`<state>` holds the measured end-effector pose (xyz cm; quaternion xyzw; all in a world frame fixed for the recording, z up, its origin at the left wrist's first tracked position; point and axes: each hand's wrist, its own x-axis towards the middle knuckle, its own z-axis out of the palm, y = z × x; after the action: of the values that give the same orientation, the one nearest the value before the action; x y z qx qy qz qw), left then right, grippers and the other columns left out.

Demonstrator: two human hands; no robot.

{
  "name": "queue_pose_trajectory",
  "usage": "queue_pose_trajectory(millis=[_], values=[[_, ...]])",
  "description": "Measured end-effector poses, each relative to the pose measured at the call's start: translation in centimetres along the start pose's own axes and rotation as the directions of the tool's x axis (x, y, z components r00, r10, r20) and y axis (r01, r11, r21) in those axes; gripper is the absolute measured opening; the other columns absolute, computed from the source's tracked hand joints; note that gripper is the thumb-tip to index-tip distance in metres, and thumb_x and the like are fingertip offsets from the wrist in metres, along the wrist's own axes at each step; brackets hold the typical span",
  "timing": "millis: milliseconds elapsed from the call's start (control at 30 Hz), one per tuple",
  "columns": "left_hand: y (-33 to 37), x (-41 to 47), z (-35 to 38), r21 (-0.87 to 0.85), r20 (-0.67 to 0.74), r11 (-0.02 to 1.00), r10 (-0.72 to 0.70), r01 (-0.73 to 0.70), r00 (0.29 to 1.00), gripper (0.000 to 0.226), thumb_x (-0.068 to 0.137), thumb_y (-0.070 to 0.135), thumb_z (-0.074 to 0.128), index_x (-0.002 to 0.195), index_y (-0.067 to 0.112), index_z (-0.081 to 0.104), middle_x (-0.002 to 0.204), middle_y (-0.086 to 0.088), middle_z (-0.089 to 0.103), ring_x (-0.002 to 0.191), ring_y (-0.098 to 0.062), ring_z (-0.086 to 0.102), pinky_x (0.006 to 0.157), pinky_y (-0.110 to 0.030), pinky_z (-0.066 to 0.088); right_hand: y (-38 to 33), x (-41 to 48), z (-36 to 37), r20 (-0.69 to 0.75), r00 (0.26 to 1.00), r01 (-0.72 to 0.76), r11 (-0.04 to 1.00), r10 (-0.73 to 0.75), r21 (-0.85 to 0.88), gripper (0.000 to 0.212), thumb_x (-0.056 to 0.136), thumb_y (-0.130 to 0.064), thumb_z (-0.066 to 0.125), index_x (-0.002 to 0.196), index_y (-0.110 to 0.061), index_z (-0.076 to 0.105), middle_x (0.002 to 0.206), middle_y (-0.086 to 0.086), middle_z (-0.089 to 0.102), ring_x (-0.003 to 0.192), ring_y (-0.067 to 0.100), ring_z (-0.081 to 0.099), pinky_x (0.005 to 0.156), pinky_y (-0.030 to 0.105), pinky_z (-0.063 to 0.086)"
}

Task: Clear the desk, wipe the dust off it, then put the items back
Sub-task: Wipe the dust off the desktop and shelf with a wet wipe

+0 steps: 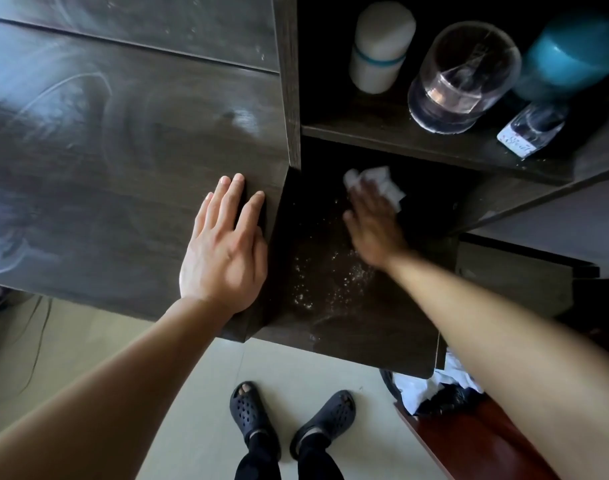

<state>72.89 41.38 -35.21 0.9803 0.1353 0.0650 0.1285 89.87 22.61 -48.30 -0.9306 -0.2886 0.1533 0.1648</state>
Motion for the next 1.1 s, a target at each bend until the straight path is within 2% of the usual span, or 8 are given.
queue_pose_trajectory(millis=[167,300,367,500,600,800,1000,1100], values=[[0.1,0.0,-0.2,-0.004,0.013,1.000,-0.003,0.003,1.000,0.053,0.087,0.021,0.034,0.135,0.001,0.046,0.148,-0.025,0.032,0.140,-0.039,0.024,0.115,-0.050,0.022,0.1,-6.0,-0.6,0.185,0.931,0.308,0.949,-0.315,0.063,0.057,0.097,-0.046,0.017,0.149,-0.021,0.016,0.156,-0.006,0.002,0.143,0.006,-0.007,0.118,0.031,-0.002],[0.1,0.0,-0.1,0.002,0.012,1.000,-0.004,0.004,1.000,0.053,0.087,0.021,0.034,0.135,0.002,0.046,0.148,-0.025,0.033,0.140,-0.039,0.024,0.116,-0.049,0.021,1.6,1.7,-1.4,0.046,0.999,-0.031,0.999,0.030,0.016,0.055,0.101,-0.038,0.028,0.149,-0.013,0.017,0.158,0.005,0.007,0.146,0.017,0.000,0.119,0.040,0.004],[0.1,0.0,-0.1,0.004,0.014,1.000,-0.006,0.006,1.000,0.053,0.087,0.021,0.034,0.135,0.002,0.046,0.148,-0.024,0.033,0.141,-0.038,0.024,0.116,-0.048,0.020,-1.0,3.0,-0.3,0.012,0.998,-0.065,0.997,0.065,0.036,0.053,0.101,-0.034,0.029,0.149,-0.013,0.017,0.159,0.005,0.007,0.146,0.017,-0.002,0.118,0.037,0.000],[0.0,0.1,-0.1,-0.009,0.001,1.000,-0.005,0.005,1.000,0.053,0.085,0.019,0.037,0.134,0.002,0.047,0.148,-0.024,0.033,0.140,-0.039,0.025,0.116,-0.048,0.022,-5.1,-4.6,2.3,0.089,0.946,0.304,0.949,-0.311,0.087,0.051,0.100,-0.032,0.033,0.147,-0.015,0.025,0.157,0.004,0.014,0.145,0.013,0.002,0.119,0.038,0.005],[0.0,0.0,0.0,-0.016,0.003,1.000,-0.003,0.003,1.000,0.052,0.086,0.019,0.037,0.134,0.002,0.047,0.148,-0.024,0.033,0.140,-0.038,0.025,0.116,-0.048,0.022,-2.4,-7.1,1.1,0.175,0.888,0.414,0.905,-0.425,0.095,0.051,0.099,-0.038,0.022,0.147,-0.020,0.024,0.154,-0.007,0.008,0.144,0.008,-0.002,0.117,0.029,-0.001],[-0.1,0.0,0.1,-0.010,0.001,1.000,-0.001,0.001,1.000,0.052,0.087,0.020,0.036,0.135,0.003,0.047,0.148,-0.024,0.033,0.141,-0.038,0.025,0.116,-0.048,0.021,1.4,-1.2,-0.7,0.043,0.999,0.012,0.999,-0.014,0.049,0.049,0.101,-0.030,0.029,0.148,-0.017,0.022,0.158,0.001,0.011,0.145,0.013,0.001,0.119,0.040,0.007],[0.0,0.0,-0.1,-0.017,0.008,1.000,-0.004,0.004,1.000,0.053,0.087,0.022,0.033,0.135,0.003,0.047,0.148,-0.024,0.033,0.141,-0.038,0.024,0.116,-0.047,0.020,1.2,-15.7,1.3,0.213,0.914,0.352,0.936,-0.344,0.000,0.053,0.100,-0.039,0.020,0.147,-0.017,0.027,0.156,0.000,0.016,0.145,0.008,0.000,0.118,0.030,0.004],[0.0,0.0,-0.1,-0.021,0.000,1.000,0.000,0.000,1.000,0.053,0.087,0.022,0.033,0.134,0.002,0.047,0.147,-0.024,0.034,0.140,-0.039,0.025,0.116,-0.047,0.020,4.7,-12.5,-0.7,0.159,0.971,0.188,0.980,-0.176,-0.062,0.057,0.096,-0.043,0.017,0.147,-0.018,0.024,0.155,-0.004,0.012,0.144,0.006,-0.001,0.118,0.037,0.012]])
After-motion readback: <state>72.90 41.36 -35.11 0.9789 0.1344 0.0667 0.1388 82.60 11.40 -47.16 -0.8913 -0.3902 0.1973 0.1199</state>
